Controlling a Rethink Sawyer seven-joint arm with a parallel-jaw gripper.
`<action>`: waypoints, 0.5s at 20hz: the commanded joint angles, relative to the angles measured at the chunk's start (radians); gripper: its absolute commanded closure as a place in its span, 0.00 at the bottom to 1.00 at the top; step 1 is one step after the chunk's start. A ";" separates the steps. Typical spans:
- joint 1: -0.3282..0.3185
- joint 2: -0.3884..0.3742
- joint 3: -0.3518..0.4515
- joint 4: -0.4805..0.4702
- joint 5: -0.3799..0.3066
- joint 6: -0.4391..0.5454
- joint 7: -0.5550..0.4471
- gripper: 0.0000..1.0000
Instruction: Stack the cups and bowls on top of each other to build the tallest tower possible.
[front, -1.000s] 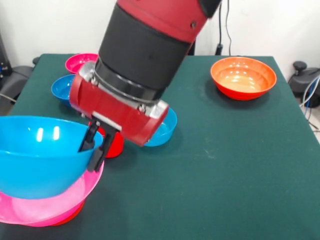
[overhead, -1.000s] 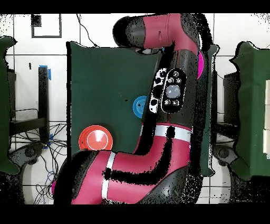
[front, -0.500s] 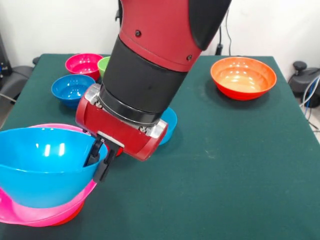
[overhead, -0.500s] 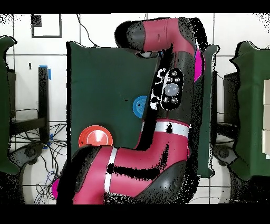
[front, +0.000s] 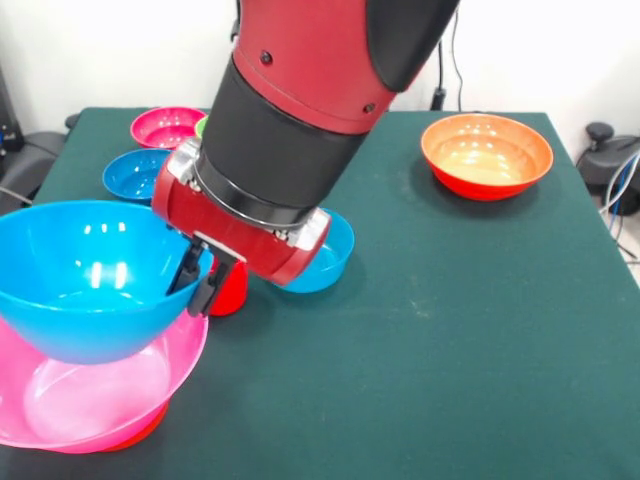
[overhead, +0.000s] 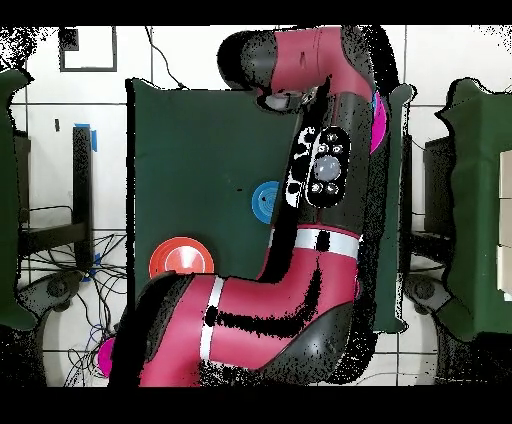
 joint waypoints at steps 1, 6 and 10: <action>-0.019 -0.001 0.092 -0.085 -0.008 0.115 -0.377 1.00; -0.029 0.037 0.104 -0.151 0.001 0.130 -0.408 1.00; -0.039 0.073 0.112 -0.205 0.000 0.098 -0.433 1.00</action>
